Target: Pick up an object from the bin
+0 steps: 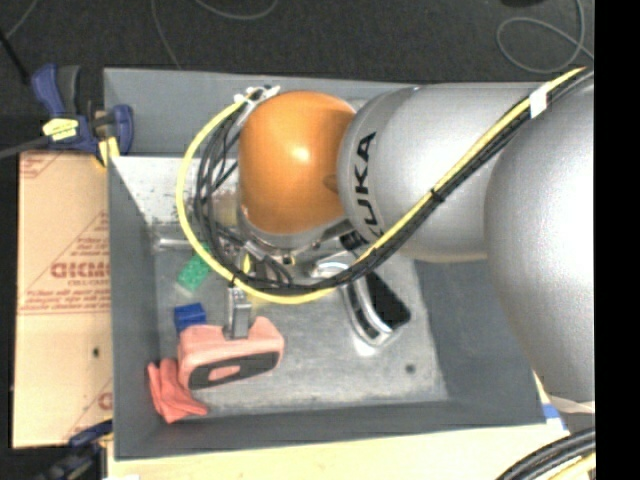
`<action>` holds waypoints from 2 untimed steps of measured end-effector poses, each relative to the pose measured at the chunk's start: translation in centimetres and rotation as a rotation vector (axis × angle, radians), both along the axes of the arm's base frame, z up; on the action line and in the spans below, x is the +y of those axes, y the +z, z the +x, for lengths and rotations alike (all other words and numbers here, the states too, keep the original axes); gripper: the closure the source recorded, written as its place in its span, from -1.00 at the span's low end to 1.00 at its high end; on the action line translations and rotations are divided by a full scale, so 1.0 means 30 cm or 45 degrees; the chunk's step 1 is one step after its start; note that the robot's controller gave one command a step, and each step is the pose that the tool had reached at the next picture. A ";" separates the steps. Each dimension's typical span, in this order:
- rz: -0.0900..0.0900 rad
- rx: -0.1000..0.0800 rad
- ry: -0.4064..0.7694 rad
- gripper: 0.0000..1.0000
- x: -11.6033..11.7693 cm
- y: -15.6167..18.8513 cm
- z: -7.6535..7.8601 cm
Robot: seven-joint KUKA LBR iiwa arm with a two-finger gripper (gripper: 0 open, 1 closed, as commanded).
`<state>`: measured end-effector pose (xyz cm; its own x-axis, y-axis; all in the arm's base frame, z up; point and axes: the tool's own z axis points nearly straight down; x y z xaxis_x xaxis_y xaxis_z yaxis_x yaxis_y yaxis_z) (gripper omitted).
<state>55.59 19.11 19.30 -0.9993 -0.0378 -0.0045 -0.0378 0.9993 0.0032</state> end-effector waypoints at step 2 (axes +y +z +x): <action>0.002 -0.013 0.078 -1.00 -0.029 -0.074 -0.037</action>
Offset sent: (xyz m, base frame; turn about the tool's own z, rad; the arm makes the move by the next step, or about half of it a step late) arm -0.0511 -0.0382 -0.0998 -0.2301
